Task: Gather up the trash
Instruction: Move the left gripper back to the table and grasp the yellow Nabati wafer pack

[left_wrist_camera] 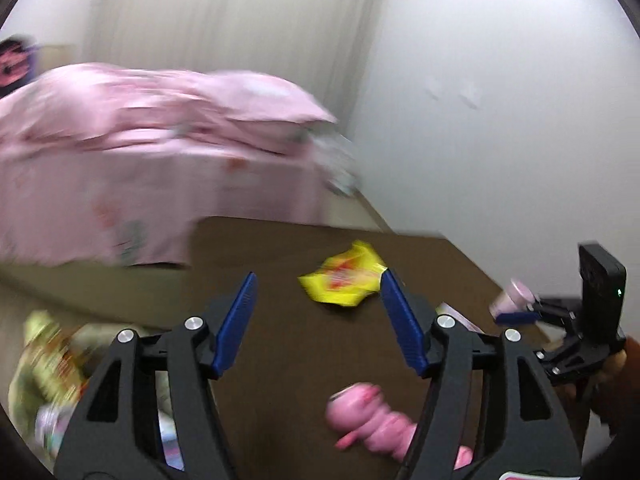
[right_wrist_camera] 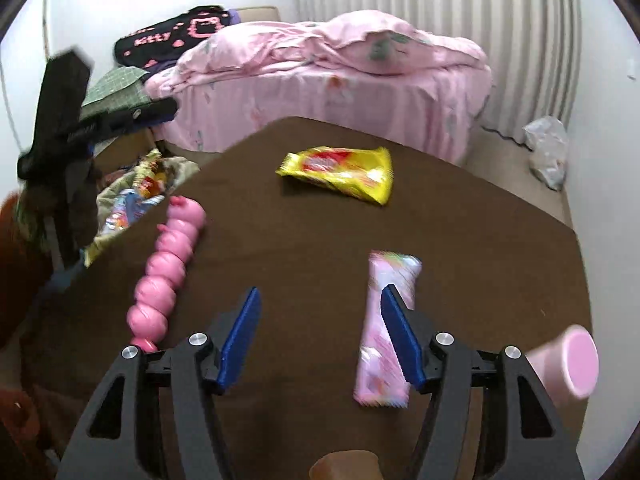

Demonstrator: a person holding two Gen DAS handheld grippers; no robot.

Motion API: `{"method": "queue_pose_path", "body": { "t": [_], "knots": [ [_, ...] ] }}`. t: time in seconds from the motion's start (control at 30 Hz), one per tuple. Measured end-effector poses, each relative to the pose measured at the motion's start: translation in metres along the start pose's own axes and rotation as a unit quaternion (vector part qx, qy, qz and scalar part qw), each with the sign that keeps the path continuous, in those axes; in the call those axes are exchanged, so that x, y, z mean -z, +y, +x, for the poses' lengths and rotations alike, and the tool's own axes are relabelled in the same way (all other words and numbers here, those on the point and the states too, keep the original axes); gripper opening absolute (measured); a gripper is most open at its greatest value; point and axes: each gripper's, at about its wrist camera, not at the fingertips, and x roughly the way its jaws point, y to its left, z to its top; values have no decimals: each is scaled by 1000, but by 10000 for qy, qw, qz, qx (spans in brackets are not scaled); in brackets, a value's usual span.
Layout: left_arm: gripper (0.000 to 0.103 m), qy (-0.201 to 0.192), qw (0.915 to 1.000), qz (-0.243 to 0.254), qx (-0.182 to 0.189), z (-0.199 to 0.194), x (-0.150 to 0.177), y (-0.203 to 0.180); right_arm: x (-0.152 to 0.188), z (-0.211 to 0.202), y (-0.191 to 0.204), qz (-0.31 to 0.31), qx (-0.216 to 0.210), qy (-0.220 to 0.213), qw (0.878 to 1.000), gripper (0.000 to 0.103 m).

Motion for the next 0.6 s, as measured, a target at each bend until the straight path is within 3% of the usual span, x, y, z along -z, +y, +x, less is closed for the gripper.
{"method": "queue_pose_path", "body": {
  "t": [0.1, 0.2, 0.3, 0.47, 0.6],
  "knots": [
    [61, 772, 9951, 543, 304, 50, -19, -22, 13, -3, -11, 108, 369, -171, 9991, 59],
    [61, 1204, 9865, 1106, 45, 92, -32, -37, 22, -8, -21, 249, 698, -322, 9967, 59],
    [61, 1647, 9776, 1292, -215, 130, -42, -36, 30, -10, -33, 472, 657, -380, 9960, 59],
    [61, 2077, 9718, 1067, -327, 174, -53, -16, 38, 3, -35, 433, 1034, -160, 9936, 59],
    [58, 2808, 9566, 692, -349, 209, -45, -5, 39, -5, -31, 360, 1062, -384, 9930, 59]
  ]
}}
